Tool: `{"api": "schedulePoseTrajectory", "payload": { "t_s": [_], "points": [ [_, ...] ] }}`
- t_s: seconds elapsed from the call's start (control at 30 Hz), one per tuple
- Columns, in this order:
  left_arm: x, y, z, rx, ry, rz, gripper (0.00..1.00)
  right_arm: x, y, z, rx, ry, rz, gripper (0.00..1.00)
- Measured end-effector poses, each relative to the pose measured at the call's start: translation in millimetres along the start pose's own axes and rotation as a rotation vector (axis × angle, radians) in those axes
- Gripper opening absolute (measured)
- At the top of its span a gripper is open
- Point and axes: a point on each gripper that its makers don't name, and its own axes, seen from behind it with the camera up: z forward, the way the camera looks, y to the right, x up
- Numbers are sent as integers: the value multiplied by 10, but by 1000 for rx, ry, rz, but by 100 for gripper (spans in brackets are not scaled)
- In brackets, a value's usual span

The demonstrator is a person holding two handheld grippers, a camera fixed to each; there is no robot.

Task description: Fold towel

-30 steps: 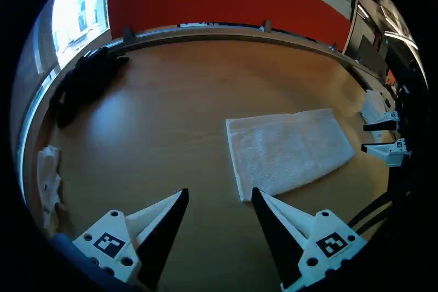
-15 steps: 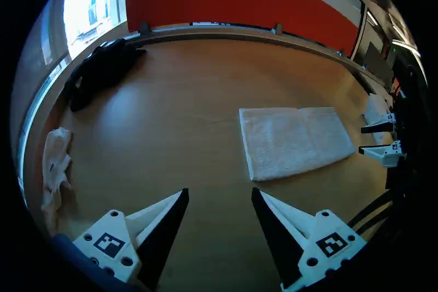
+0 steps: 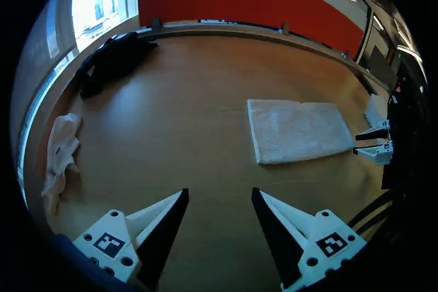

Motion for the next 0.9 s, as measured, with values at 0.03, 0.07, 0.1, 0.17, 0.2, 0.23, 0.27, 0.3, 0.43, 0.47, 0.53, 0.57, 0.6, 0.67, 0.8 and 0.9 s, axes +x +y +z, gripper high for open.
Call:
{"api": "schedulePoseTrajectory", "payload": {
  "t_s": [0.03,0.07,0.1,0.17,0.2,0.23,0.27,0.3,0.43,0.47,0.53,0.57,0.6,0.67,0.8,0.9],
  "points": [
    [-9,-9,-12,1,0,-3,85,-6,-6,4,3,-2,0,61],
    [-19,-17,-23,2,0,-7,85,-12,-11,8,6,-3,0,57],
    [-25,-26,-32,3,0,-9,85,-20,-16,12,10,-7,-3,54],
    [-36,-42,-45,5,0,-13,85,-34,-24,19,17,-15,-8,46],
    [-39,-44,-49,5,0,-15,85,-39,-20,25,17,-18,-12,45],
    [-42,-45,-51,6,0,-17,85,-44,-15,30,17,-21,-16,44],
    [-45,-46,-54,6,0,-19,85,-49,-10,36,17,-24,-19,44],
    [-42,-37,-58,4,2,-22,85,-55,-4,40,16,-27,-23,44],
    [-34,-3,-75,-6,8,-30,85,-81,19,53,13,-38,-36,32],
    [-33,3,-79,-7,9,-31,84,-87,25,55,12,-40,-38,28],
    [-42,6,-87,-7,8,-30,85,-100,33,62,12,-44,-45,18],
    [-46,7,-91,-7,7,-29,85,-107,36,65,12,-46,-48,13],
    [-51,8,-94,-7,7,-29,85,-102,36,64,12,-44,-50,10],
    [-59,9,-101,-8,6,-28,85,-92,35,62,13,-41,-54,6],
    [-68,13,-118,-11,6,-33,85,-59,48,45,7,-34,-66,4],
    [-66,15,-134,-14,7,-40,85,-7,55,17,1,-26,-78,4]
  ]
}}
